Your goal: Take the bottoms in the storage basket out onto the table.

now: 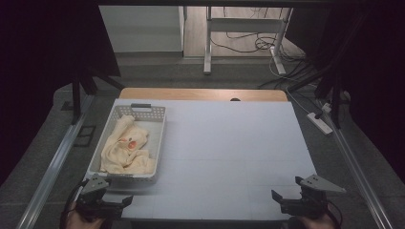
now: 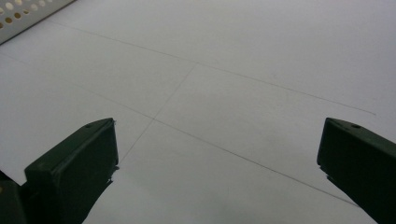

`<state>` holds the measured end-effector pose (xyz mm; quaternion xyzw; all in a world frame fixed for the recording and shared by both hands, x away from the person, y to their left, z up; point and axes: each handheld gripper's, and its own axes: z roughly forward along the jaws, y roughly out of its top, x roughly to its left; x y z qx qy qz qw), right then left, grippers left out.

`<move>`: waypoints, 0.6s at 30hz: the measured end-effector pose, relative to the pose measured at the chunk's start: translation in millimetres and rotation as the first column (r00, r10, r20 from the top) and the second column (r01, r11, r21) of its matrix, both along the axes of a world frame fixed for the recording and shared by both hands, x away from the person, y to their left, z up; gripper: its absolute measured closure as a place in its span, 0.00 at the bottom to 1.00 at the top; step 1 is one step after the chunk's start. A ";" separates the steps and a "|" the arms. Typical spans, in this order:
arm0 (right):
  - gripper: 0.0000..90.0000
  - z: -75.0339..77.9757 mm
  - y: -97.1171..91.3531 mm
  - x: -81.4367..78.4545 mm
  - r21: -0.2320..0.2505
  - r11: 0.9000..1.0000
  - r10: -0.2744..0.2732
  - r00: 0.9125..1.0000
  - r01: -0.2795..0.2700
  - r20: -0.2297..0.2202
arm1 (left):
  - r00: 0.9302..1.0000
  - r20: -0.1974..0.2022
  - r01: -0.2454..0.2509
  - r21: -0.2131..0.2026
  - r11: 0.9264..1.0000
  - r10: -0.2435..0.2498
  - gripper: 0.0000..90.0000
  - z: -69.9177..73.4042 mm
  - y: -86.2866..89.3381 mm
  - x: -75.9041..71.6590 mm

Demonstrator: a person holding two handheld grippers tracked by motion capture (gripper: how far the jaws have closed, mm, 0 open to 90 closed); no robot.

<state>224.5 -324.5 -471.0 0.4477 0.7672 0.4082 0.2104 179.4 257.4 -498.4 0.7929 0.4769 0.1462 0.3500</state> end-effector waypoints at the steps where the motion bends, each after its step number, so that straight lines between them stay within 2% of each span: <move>1: 0.00 -0.1 0.2 0.3 -0.002 1.000 0.003 1.000 -0.003 -0.003 | 1.000 -0.001 0.001 0.003 1.000 -0.001 0.01 -0.3 -0.7 0.1; 4: 0.00 -0.3 1.5 0.5 -0.007 1.000 0.025 1.000 -0.025 -0.008 | 1.000 -0.009 -0.002 0.006 1.000 0.002 0.01 -0.5 -0.4 0.7; 10: 0.00 -0.8 5.7 0.5 -0.038 0.998 0.048 0.999 -0.048 -0.014 | 1.000 -0.017 -0.011 -0.025 1.000 0.010 0.00 -0.8 3.0 1.6; 18: 0.00 -0.9 1.8 2.5 -0.004 0.999 0.039 0.999 -0.040 -0.034 | 1.000 -0.028 -0.009 -0.032 0.999 0.009 0.01 -1.1 3.3 2.6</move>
